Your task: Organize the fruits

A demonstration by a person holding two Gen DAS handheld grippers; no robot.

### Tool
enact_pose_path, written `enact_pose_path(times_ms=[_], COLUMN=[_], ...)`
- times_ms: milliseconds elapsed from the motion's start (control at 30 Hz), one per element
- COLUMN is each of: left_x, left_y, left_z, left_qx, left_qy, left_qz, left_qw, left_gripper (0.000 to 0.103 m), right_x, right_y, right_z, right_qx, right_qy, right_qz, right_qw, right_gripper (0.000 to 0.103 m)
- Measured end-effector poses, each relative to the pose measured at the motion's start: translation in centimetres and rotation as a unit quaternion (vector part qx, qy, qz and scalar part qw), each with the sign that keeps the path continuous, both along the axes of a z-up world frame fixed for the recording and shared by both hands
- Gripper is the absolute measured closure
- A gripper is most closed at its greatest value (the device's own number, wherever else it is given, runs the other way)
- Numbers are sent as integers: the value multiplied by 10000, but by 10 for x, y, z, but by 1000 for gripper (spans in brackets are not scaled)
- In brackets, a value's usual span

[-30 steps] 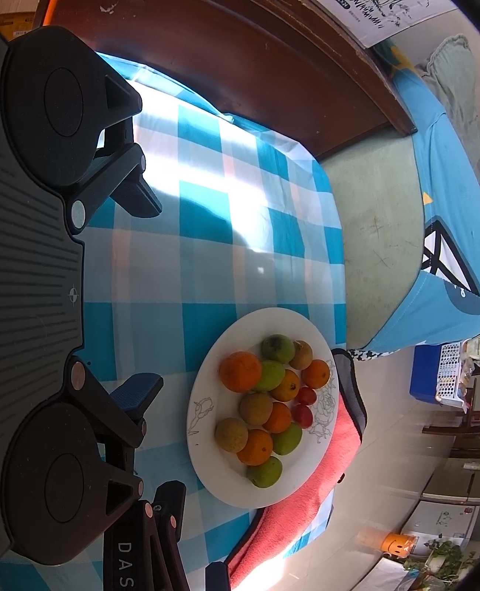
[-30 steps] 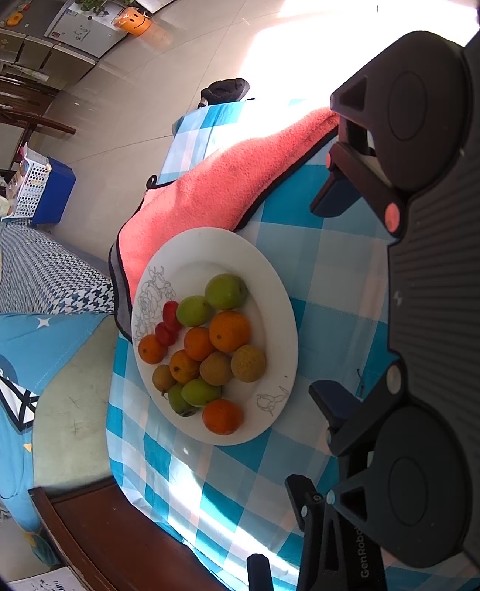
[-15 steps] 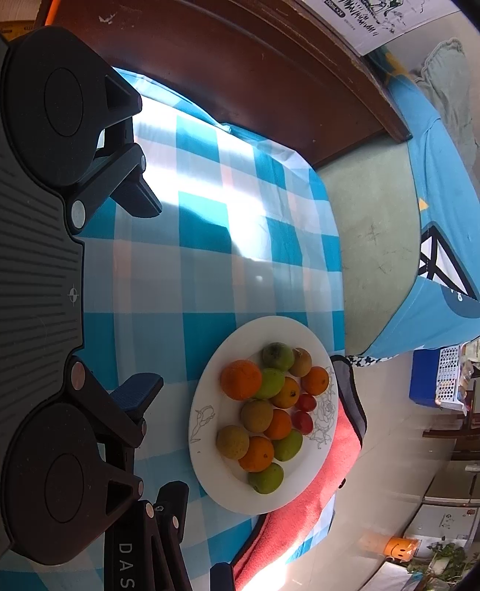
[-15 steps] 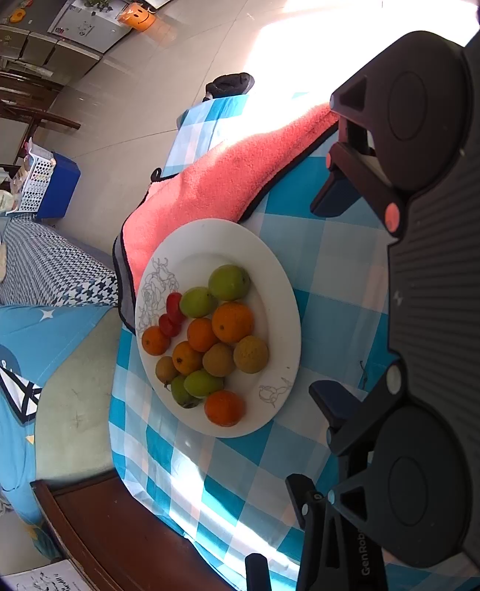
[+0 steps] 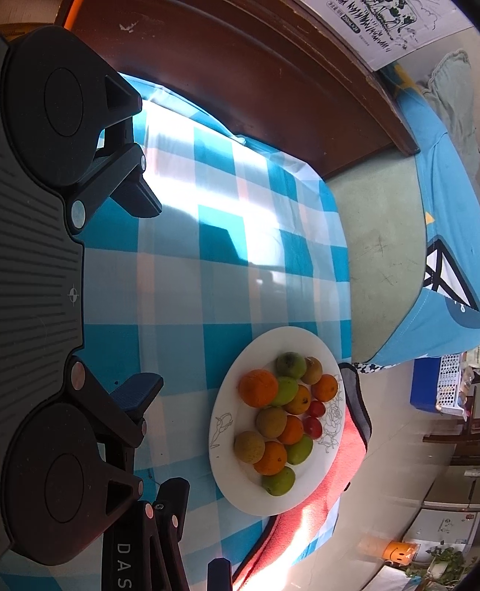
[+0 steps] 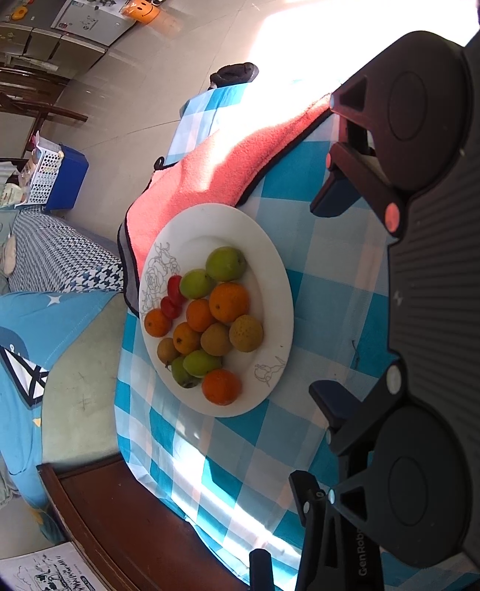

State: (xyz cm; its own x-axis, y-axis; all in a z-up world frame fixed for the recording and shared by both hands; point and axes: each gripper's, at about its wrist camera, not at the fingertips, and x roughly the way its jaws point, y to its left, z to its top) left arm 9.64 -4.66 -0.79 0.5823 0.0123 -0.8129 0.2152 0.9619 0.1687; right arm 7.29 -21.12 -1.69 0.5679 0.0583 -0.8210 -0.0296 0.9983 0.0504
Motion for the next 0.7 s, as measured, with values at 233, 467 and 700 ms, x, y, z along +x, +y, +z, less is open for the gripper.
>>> enact_pose_path(times_ms=[233, 467, 700], left_x=[-10, -12, -16], left_y=[15, 35, 42], left_z=[1, 8, 13], left_qx=[-64, -200, -328], left_qy=[9, -30, -72], left_qz=[88, 315, 353], left_qw=[9999, 9993, 9988], left_gripper=[10, 10, 10], right_x=[-18, -43, -60], right_y=[5, 27, 56], right_z=[-9, -21, -39], right_qx=[299, 302, 107], right_qy=[6, -163, -397], right_qz=[109, 635, 1444], right_qw=[9995, 9974, 9887], right_gripper=[8, 8, 7])
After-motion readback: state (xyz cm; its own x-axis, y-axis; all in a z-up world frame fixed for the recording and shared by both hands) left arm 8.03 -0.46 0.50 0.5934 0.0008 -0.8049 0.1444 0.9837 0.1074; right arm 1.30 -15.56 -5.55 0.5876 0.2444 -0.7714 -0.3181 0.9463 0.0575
